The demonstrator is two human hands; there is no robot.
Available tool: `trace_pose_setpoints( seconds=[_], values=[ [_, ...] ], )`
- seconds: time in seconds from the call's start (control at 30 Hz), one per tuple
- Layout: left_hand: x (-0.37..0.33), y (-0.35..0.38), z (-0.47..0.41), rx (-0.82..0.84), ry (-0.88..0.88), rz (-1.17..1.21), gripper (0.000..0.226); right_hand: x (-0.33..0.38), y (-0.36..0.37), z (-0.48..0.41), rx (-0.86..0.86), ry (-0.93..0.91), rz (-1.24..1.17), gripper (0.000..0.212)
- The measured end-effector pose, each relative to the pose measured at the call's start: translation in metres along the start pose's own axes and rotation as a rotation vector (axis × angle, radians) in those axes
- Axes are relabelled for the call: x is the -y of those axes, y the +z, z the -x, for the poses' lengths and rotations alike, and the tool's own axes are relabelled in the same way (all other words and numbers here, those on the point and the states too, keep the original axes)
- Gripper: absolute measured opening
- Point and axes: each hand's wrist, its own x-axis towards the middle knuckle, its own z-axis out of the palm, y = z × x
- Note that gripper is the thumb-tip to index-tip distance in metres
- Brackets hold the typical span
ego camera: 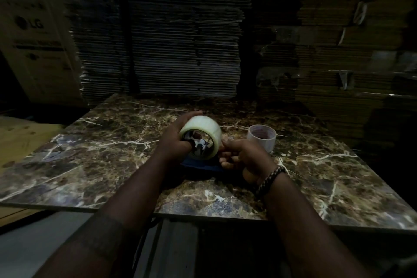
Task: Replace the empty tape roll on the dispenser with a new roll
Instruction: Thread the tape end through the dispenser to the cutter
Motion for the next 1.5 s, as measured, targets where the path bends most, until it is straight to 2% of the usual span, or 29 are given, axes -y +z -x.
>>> trace_pose_setpoints(
  seconds=[0.13,0.4,0.57,0.67,0.93,1.5],
  values=[
    [0.003,0.000,-0.001,0.001,-0.001,0.004,0.089,-0.001,-0.002,0.000,0.024,0.018,0.001,0.015],
    [-0.004,0.002,0.000,-0.028,-0.037,0.000,0.085,-0.001,-0.006,-0.004,0.086,0.042,-0.054,0.019],
    [-0.006,0.001,0.002,-0.017,-0.048,-0.018,0.084,0.006,-0.009,0.002,0.174,0.206,-0.226,0.023],
    [-0.007,0.001,0.003,-0.012,-0.060,-0.052,0.084,0.005,-0.009,0.002,0.179,0.245,-0.198,0.018],
    [-0.012,0.002,0.008,-0.004,-0.010,-0.216,0.082,0.004,-0.006,-0.001,0.127,0.204,-0.032,0.026],
    [-0.011,0.007,0.012,-0.043,-0.045,-0.213,0.082,0.010,-0.011,-0.002,0.225,0.288,-0.224,0.025]
  ],
)
